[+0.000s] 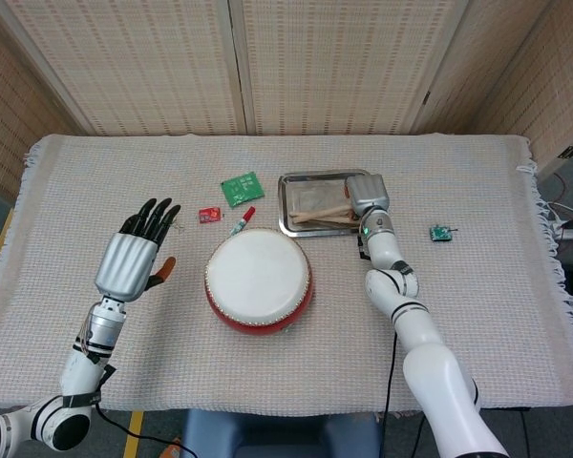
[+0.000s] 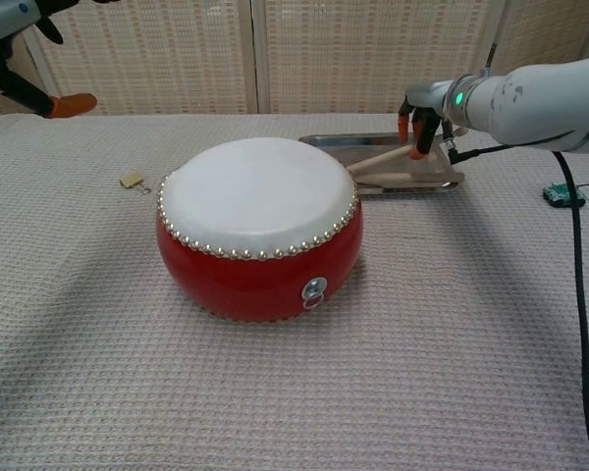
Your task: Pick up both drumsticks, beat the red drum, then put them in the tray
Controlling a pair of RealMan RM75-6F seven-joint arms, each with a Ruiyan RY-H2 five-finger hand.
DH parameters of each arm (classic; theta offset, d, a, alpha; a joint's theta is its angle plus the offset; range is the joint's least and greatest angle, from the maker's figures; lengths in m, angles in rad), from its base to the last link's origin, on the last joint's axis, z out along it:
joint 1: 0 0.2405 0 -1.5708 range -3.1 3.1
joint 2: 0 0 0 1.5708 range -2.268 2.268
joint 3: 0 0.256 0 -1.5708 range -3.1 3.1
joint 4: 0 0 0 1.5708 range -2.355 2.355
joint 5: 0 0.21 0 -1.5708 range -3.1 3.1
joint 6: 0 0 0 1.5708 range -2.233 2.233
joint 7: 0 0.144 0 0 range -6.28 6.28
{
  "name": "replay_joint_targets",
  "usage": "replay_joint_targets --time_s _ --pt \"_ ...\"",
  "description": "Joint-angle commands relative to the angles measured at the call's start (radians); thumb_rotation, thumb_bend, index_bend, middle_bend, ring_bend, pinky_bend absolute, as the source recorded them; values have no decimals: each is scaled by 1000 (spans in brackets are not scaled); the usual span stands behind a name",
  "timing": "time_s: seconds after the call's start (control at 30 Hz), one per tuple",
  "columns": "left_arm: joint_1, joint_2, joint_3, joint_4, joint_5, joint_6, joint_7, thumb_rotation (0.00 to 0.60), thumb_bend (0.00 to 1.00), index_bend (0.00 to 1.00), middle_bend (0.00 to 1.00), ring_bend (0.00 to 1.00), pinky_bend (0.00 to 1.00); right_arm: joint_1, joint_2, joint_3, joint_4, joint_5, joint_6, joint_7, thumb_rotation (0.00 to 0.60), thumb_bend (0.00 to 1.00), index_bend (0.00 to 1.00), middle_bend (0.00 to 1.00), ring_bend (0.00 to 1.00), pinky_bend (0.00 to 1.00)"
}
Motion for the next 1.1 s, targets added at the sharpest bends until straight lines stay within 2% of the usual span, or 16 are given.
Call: replay_joint_targets --time_s 0.03,0.13,0.17,0.4,0.53,0.77,0.87,1.1 --pt "3 3 -1 0 2 0 -3 600 344 0 3 0 229 2 9 30 -10 12 1 -10 600 191 225 358 215 419" --pt "5 6 -4 0 3 -2 -6 600 344 0 2 0 230 -3 29 53 -39 16 4 -2 600 132 80 263 118 343" --pt "6 7 -5 0 2 -2 -8 600 343 0 1 0 230 -6 38 58 -54 16 10 5 600 124 62 251 105 333" --pt "14 14 -7 7 -5 -10 -14 600 344 0 2 0 230 -75 149 66 -240 -20 91 56 600 112 58 242 95 321" --pt "20 20 -9 15 -16 -19 -29 600 344 0 2 0 230 -161 262 50 -448 -47 179 66 600 111 89 242 100 323" --pt "32 37 -7 25 -13 -25 -53 600 344 0 2 0 229 -344 541 -8 -950 -35 373 -10 600 111 114 242 105 323" --pt "38 44 -7 29 -13 -26 -70 600 343 0 3 0 229 -412 647 -34 -1127 -25 455 -36 600 112 128 242 111 323" --pt "53 60 -3 37 -7 -29 -105 600 343 0 8 0 229 -565 837 -94 -1409 -80 631 -23 600 112 147 242 125 323"
